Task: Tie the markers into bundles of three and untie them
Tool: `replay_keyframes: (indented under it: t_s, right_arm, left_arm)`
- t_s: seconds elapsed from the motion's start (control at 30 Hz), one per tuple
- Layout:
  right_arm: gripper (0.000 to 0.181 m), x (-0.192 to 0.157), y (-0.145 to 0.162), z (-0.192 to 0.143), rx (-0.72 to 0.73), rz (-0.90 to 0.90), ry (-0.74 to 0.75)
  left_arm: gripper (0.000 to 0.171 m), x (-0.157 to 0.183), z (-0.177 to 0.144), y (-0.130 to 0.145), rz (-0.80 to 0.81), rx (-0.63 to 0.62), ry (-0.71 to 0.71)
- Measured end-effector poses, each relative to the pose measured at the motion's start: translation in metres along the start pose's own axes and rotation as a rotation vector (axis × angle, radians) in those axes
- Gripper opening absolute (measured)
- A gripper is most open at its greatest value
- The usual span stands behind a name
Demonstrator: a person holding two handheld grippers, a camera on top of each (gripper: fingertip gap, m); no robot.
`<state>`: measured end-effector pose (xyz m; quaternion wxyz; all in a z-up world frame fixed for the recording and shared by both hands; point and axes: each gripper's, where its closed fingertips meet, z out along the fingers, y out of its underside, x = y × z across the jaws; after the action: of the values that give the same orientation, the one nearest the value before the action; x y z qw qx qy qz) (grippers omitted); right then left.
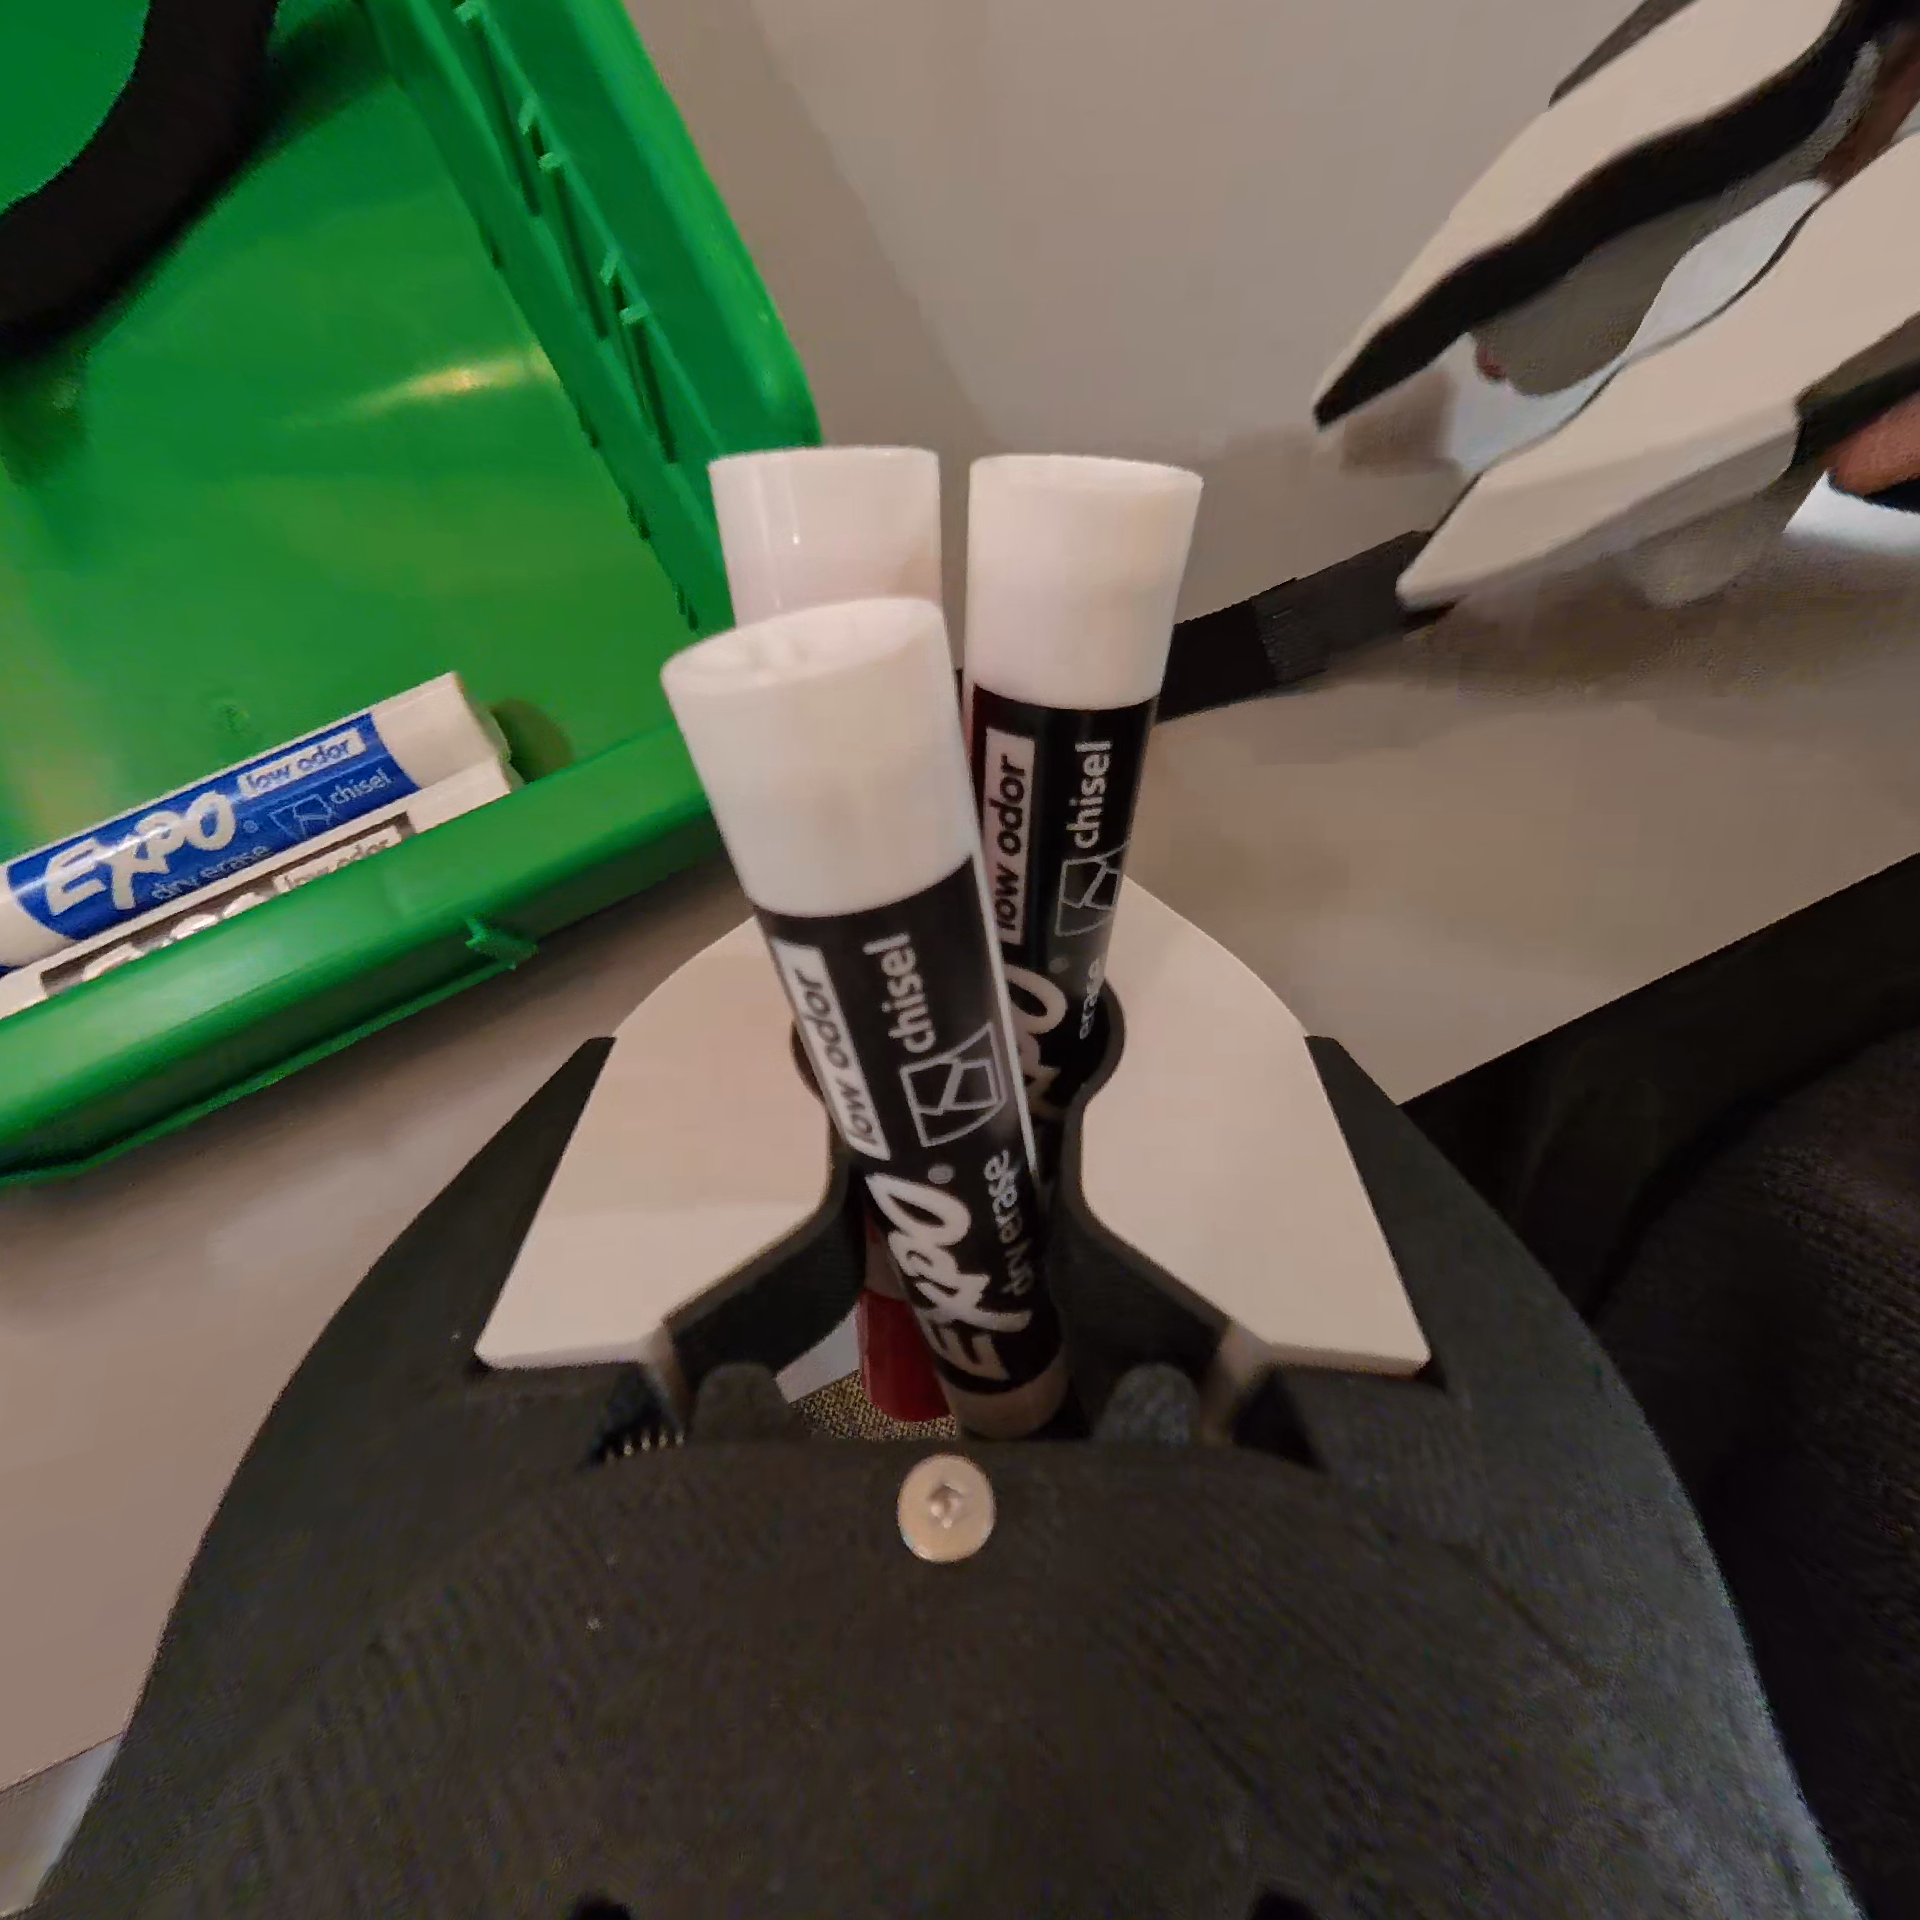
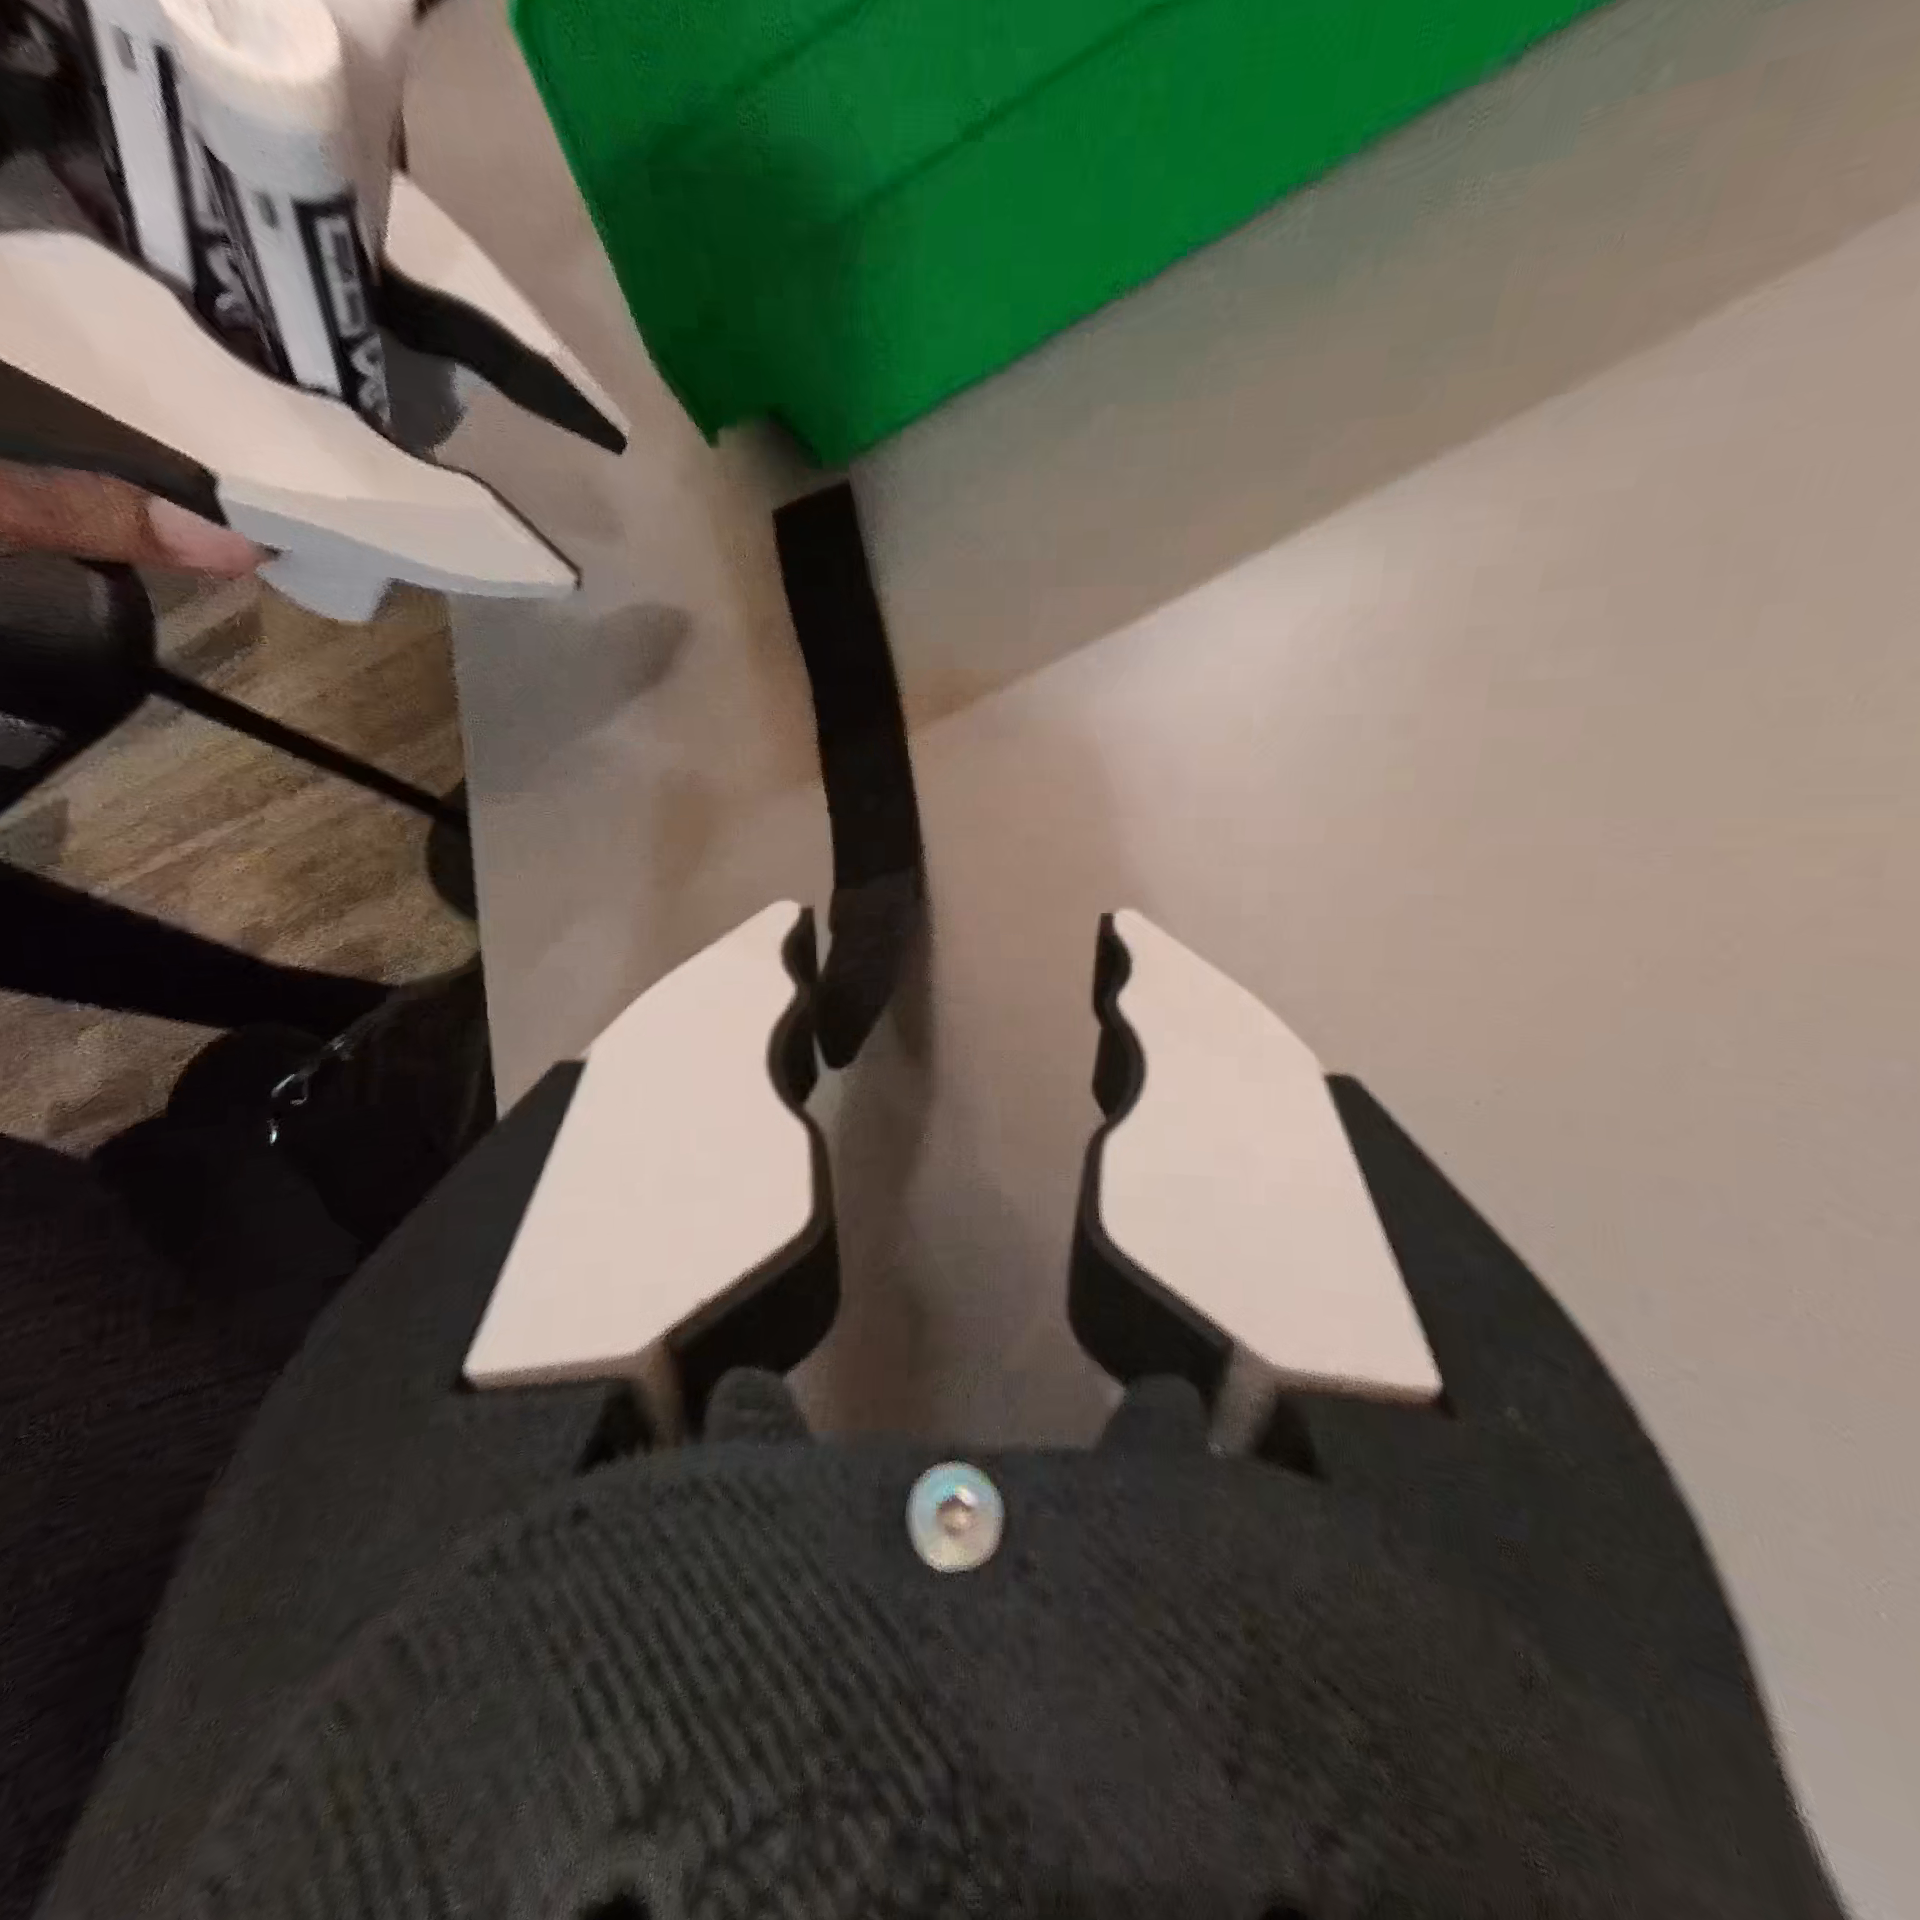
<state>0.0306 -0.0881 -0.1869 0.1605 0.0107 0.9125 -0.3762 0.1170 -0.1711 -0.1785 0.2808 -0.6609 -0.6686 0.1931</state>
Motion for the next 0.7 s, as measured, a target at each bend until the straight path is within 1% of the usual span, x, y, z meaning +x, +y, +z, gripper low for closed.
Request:
replay_keyframes:
  t_s: [0.03, 0.07, 0.13, 0.17, 0.2, 0.3, 0.37, 0.47, 0.53, 0.6, 0.63, 0.7]
  right_arm:
    - [0.052, -0.002, 0.008, 0.005, -0.047, 0.004, -0.011]
    - [0.044, -0.003, 0.013, 0.009, -0.07, -0.008, -0.011]
    - [0.011, -0.006, 0.017, 0.01, -0.086, -0.026, -0.022]
    - [0.002, -0.01, 0.017, 0.009, -0.086, -0.04, -0.048]
    - [0.002, -0.009, 0.015, 0.005, -0.072, -0.046, -0.044]
    - [0.002, 0.015, 0.006, -0.018, -0.026, -0.086, 0.093]
    - [0.002, 0.038, 0.006, -0.043, 0.007, -0.109, 0.226]
    - [0.002, 0.076, 0.018, -0.095, 0.052, -0.14, 0.505]
    - [0.002, 0.099, 0.038, -0.135, 0.041, -0.147, 0.708]
    - [0.002, 0.112, 0.071, -0.168, -0.028, -0.104, 0.864]
    - [0.002, 0.113, 0.089, -0.178, -0.053, -0.065, 0.902]
    - [0.004, 0.101, 0.12, -0.185, -0.068, 0.048, 0.886]
  left_arm:
    - [0.045, 0.001, 0.001, 0.0, 0.004, -0.002, 0.001]
    - [0.045, 0.001, 0.001, 0.0, 0.006, -0.004, 0.002]
    - [0.045, 0.003, 0.001, -0.001, 0.011, -0.003, 0.003]
    - [0.045, 0.004, 0.001, -0.002, 0.014, 0.0, 0.005]
    - [0.045, 0.005, 0.002, -0.004, 0.018, 0.002, 0.008]
    - [0.044, 0.012, 0.002, -0.009, 0.041, 0.012, 0.023]
    - [0.044, 0.018, 0.004, -0.014, 0.061, 0.02, 0.036]
    - [0.044, 0.031, 0.01, -0.022, 0.099, 0.024, 0.065]
    - [0.044, 0.041, 0.016, -0.027, 0.127, 0.019, 0.098]
    - [0.045, 0.054, 0.023, -0.032, 0.155, 0.015, 0.138]
    - [0.045, 0.061, 0.027, -0.036, 0.17, 0.013, 0.158]
    - [0.045, 0.073, 0.035, -0.042, 0.208, 0.004, 0.188]
